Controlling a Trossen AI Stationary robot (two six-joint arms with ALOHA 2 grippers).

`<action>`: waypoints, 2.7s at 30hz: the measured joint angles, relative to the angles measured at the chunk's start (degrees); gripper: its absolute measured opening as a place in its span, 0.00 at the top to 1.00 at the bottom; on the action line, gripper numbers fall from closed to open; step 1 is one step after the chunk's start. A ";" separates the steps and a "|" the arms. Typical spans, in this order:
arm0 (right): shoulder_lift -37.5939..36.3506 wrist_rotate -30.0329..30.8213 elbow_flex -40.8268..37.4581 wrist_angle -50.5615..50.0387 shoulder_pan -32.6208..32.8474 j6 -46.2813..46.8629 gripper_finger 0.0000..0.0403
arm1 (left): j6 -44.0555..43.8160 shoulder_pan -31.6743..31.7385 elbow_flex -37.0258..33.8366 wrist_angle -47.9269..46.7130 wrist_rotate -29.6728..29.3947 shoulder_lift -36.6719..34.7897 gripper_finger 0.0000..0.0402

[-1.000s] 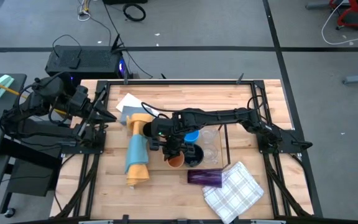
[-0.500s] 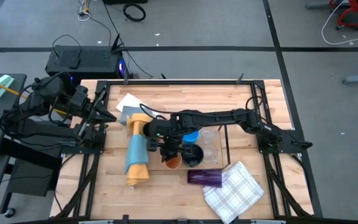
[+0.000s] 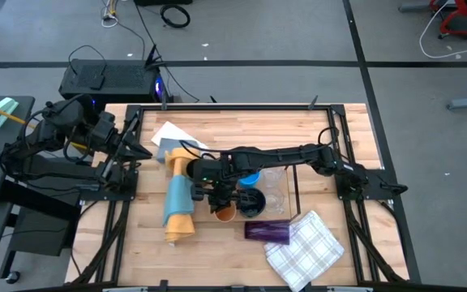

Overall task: Stack small to large cups/mugs on shelf
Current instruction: Put the light orange cup on the shelf

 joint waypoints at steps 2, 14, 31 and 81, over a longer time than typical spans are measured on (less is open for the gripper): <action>0.00 -1.10 0.00 0.37 0.02 0.55 0.99 | 0.34 0.00 0.00 -0.27 0.00 0.00 0.93; -0.05 -2.98 0.00 0.02 -1.81 3.26 0.99 | 0.61 -0.01 0.00 -0.22 0.00 0.02 0.91; -0.07 -0.19 0.00 -2.40 -2.18 -1.32 0.94 | 0.73 0.00 0.00 -0.20 0.00 0.04 0.92; -0.07 6.71 0.07 3.93 -1.85 -3.91 0.87 | 0.25 0.00 0.00 -1.07 0.02 0.02 0.92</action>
